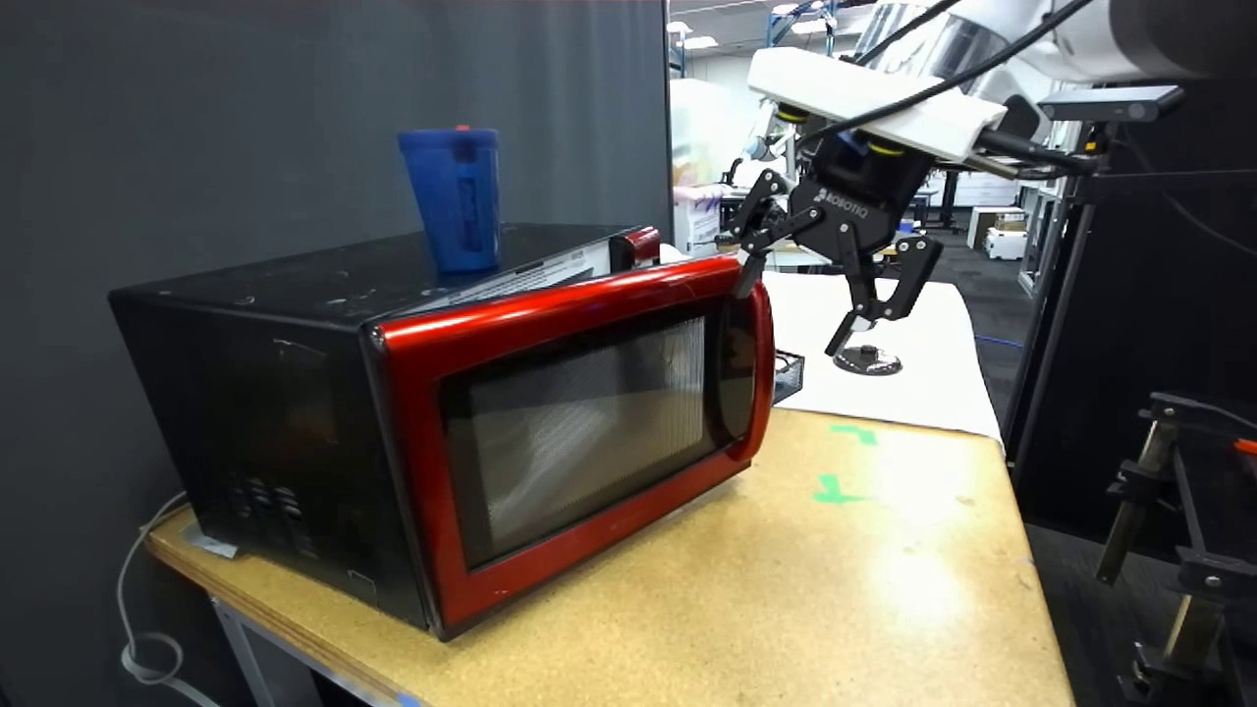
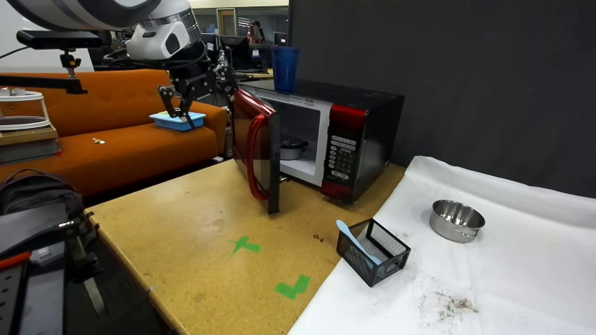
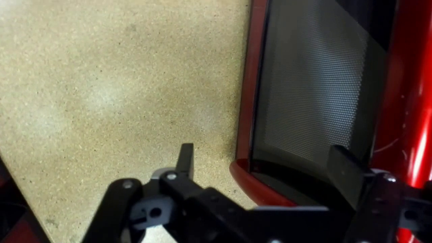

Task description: Close the microwave door

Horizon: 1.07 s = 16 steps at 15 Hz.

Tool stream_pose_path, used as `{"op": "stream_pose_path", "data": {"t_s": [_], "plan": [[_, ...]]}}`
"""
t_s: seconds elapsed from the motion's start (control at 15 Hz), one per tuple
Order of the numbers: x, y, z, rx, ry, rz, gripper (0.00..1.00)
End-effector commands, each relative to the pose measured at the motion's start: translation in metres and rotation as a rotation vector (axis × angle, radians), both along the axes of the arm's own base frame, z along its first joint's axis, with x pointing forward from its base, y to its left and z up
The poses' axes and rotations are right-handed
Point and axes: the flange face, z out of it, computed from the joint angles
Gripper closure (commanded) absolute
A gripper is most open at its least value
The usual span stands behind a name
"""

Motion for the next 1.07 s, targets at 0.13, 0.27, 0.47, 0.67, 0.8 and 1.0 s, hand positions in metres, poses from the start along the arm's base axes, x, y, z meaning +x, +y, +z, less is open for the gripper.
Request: {"op": "stream_pose_path", "data": {"t_s": [0.13,0.27,0.47,0.67,0.8,1.0], "plan": [[-0.009,-0.018,0.045,0.128,-0.136,-0.232,0.26],[-0.010,-0.026,0.064,0.144,-0.193,-0.282,0.30],[-0.017,-0.019,0.072,0.138,-0.224,-0.313,0.51],[-0.032,0.010,0.065,0.159,-0.221,-0.321,0.70],[-0.042,0.034,0.057,0.155,-0.203,-0.307,0.86],[-0.049,0.050,0.045,0.131,-0.180,-0.316,1.00]]}}
